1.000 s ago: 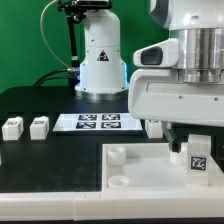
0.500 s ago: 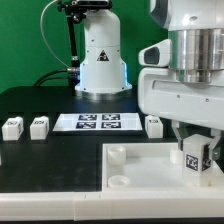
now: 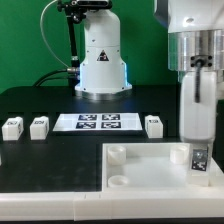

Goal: Assemble one leg

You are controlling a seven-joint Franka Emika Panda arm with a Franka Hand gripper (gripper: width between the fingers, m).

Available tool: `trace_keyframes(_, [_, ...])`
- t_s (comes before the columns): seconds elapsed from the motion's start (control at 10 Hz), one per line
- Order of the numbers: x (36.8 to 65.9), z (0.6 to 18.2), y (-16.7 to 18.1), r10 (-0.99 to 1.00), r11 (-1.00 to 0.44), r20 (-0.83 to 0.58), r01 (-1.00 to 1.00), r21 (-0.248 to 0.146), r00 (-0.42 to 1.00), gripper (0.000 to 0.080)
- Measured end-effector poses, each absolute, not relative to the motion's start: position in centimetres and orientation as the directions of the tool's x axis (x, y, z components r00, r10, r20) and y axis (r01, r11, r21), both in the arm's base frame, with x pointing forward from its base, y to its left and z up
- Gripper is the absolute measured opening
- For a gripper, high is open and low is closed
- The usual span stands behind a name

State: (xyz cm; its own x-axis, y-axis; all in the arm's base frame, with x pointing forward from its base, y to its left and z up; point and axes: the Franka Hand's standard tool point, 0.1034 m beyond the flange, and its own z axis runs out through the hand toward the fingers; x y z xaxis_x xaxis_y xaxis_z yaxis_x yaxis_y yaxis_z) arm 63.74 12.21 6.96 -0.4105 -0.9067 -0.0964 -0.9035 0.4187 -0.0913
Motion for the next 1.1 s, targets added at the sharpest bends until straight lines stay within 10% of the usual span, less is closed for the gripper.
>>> trace_keyframes(0.5, [63.68,6.91,12.41,-0.910,0.410,-0.109,-0.907,-0.092,-0.400,0.0292])
trace_keyframes(0.7, [63.29,6.42,13.01,-0.984,0.172,-0.055,-0.977,-0.127,-0.167,0.0587])
trace_keyframes(1.1, [63.41,6.48,12.70,-0.927,-0.375,0.031,-0.918,-0.128,0.374,0.0646])
